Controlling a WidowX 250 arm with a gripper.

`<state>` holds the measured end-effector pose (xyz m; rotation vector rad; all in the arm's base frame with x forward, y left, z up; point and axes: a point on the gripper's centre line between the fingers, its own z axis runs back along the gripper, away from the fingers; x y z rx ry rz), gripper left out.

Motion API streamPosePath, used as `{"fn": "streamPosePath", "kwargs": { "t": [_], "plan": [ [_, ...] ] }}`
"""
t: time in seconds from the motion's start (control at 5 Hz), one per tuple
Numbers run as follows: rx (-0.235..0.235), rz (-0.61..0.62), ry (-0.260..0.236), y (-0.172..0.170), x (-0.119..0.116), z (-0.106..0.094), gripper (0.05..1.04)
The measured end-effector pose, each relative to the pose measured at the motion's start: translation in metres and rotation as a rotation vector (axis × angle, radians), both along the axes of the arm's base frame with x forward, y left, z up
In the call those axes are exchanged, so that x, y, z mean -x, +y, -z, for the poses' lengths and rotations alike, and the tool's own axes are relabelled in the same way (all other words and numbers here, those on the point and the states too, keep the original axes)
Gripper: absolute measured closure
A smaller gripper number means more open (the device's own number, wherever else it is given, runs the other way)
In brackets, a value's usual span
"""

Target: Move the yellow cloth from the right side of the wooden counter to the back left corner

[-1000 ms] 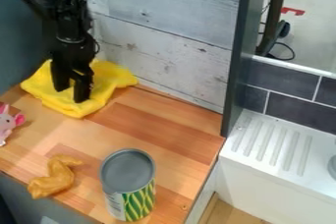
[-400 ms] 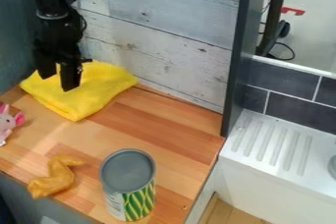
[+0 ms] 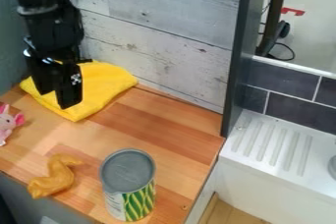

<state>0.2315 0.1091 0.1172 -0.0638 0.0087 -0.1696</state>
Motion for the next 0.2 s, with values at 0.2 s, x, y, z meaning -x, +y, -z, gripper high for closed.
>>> {"fn": "streamPosePath", "kwargs": {
  "t": [0.2],
  "plan": [
    [-0.002,0.006,-0.007,-0.0226,0.0238,-0.0137,0.083]
  ]
}}
